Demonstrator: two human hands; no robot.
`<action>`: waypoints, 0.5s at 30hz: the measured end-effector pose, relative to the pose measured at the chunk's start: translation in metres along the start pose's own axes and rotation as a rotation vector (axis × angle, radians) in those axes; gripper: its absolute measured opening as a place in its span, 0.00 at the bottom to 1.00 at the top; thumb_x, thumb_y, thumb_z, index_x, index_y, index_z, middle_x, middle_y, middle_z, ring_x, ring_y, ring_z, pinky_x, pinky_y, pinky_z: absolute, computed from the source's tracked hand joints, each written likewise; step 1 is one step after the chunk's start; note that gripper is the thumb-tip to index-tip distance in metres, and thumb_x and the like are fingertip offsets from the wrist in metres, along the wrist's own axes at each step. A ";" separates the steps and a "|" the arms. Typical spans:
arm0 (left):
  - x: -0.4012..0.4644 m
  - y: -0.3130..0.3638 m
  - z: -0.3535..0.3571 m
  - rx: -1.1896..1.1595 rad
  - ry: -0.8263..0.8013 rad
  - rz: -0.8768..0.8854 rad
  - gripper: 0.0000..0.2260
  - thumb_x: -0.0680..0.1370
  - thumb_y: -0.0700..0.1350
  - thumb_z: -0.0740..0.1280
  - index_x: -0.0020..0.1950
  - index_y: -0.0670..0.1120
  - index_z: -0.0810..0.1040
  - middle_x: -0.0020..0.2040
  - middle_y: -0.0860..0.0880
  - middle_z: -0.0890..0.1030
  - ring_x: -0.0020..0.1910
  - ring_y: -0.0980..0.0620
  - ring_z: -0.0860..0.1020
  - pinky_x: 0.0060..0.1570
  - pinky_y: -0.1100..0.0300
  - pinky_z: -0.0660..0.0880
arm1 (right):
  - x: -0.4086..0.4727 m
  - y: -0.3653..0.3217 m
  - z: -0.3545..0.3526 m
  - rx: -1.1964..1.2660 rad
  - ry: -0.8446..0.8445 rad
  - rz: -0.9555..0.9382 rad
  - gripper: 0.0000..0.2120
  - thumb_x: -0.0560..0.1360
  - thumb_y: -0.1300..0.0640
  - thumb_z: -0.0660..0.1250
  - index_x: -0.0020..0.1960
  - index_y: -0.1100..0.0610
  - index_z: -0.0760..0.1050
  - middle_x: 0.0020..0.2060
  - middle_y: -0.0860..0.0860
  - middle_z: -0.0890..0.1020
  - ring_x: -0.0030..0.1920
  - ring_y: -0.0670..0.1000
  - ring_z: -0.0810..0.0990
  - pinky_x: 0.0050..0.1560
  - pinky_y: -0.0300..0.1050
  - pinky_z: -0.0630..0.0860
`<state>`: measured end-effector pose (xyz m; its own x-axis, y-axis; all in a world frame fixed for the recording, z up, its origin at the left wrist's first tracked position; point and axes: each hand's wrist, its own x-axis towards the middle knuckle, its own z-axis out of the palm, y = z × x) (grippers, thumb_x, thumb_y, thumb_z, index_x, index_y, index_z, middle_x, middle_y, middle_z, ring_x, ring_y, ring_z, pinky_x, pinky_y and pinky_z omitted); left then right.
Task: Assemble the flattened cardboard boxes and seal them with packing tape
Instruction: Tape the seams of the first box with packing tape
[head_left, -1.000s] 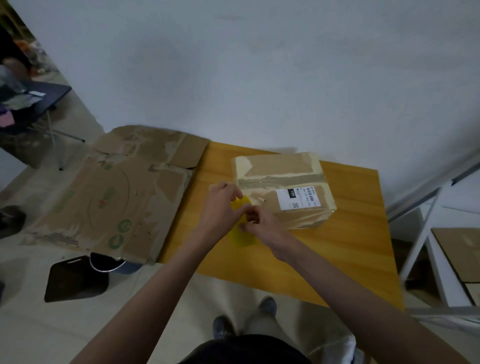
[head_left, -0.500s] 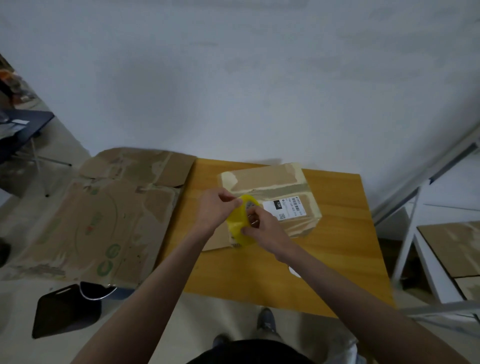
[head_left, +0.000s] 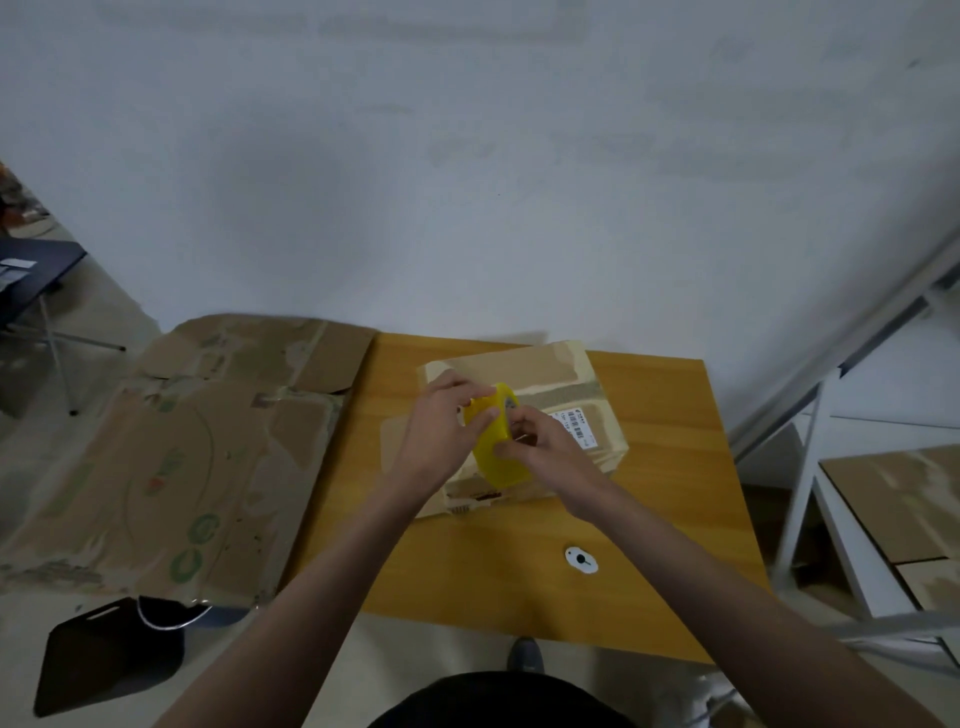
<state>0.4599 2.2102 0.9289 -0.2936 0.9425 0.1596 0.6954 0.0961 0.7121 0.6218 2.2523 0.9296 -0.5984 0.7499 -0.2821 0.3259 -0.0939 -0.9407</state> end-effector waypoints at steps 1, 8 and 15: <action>0.000 0.002 0.002 0.020 0.023 0.026 0.11 0.77 0.47 0.72 0.59 0.48 0.84 0.49 0.55 0.75 0.48 0.56 0.75 0.49 0.63 0.71 | 0.001 0.000 -0.003 0.008 0.002 -0.002 0.09 0.79 0.59 0.68 0.57 0.60 0.73 0.49 0.58 0.76 0.48 0.56 0.76 0.52 0.57 0.73; 0.010 0.018 0.009 0.070 0.096 0.052 0.07 0.77 0.48 0.71 0.52 0.49 0.82 0.50 0.54 0.78 0.49 0.55 0.76 0.47 0.62 0.73 | 0.005 -0.003 -0.012 0.033 0.015 -0.024 0.11 0.77 0.60 0.69 0.57 0.63 0.72 0.47 0.59 0.72 0.45 0.54 0.73 0.51 0.55 0.71; 0.025 0.027 0.019 0.103 0.104 0.019 0.06 0.76 0.48 0.70 0.47 0.50 0.75 0.46 0.55 0.74 0.52 0.52 0.72 0.49 0.63 0.68 | 0.007 -0.007 -0.013 0.062 0.058 -0.036 0.15 0.71 0.51 0.72 0.55 0.55 0.77 0.50 0.61 0.75 0.52 0.61 0.76 0.58 0.65 0.74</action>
<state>0.4841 2.2420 0.9395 -0.3427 0.9066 0.2465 0.7633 0.1157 0.6356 0.6250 2.2671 0.9364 -0.5654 0.7898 -0.2380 0.2573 -0.1053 -0.9606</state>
